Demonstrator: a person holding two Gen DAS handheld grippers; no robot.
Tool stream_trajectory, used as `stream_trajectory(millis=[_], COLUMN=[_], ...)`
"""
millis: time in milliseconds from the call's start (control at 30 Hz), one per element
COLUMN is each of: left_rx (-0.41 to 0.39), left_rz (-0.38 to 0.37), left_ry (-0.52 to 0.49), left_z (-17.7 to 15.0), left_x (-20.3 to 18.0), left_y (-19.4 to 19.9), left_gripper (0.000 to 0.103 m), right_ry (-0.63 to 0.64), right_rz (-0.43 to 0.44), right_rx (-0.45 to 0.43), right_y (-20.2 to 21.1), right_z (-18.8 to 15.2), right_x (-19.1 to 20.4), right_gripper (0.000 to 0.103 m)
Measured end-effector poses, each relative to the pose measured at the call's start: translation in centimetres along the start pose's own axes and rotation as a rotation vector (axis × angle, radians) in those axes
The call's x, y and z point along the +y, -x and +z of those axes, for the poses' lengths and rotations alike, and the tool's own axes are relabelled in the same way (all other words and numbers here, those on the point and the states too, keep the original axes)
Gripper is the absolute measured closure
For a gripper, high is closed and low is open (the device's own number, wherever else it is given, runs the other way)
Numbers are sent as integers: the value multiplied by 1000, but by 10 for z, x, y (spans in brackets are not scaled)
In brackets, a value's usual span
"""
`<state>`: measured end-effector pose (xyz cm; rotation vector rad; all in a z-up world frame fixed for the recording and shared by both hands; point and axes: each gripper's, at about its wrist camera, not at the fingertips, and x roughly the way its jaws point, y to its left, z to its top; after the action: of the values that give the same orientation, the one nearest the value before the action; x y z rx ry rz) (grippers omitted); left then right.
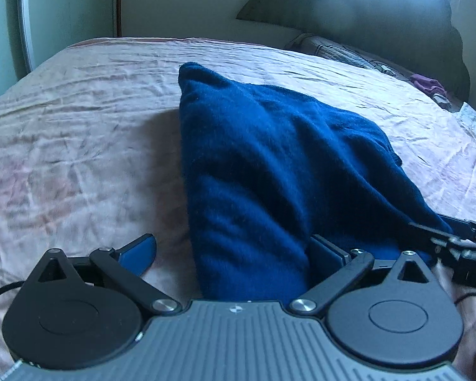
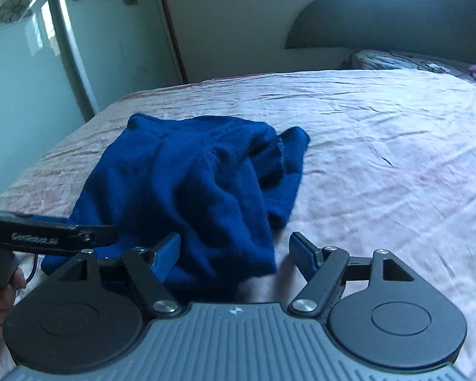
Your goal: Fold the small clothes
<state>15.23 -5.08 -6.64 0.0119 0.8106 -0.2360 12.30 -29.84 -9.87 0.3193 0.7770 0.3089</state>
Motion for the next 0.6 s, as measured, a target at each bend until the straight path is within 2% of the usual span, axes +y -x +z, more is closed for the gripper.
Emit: stream_trajectory(millis=[100,133,200,233,267,333,367,467,533,600], left_rx=[-1,-3,-8,-12,-12,3,3,1,12,16], left_rz=[-35,-50,-73,-88,-115,-161,-161,-188,-205,-210], left_ry=[14,14,2,0,5,38,50,68,70,65], left_z=[-6,-8,-10,-10,-10,-8,-6,-5,-5,-4], left_x=[7,8,8,8,9,13,16,24,28,30], left_y=[6,8,11,13,14,16,16,21,21,20], left_gripper=[1,5,15,31,55,76,86,89,88,75], right_ry=[-45,-60,-88,-102,-115,-152,-180,-250,-231,-192], right_rz=[26,42,61,69,81,127,154,247,265,219], right_rx=[-15,-16,-14,-9,-9,-7,-4,11,29,34], right_y=[8,9,10,9,9,9,8,10,11,15], right_z=[-3,-4,-6,-7,-8,-10,-11,-14,-14,-11], right_x=[-9,-12,-16,-18,-19,-22,-25,-31,-31,-32], right_gripper=[28,29,54,70,77,88,90,91,89,70])
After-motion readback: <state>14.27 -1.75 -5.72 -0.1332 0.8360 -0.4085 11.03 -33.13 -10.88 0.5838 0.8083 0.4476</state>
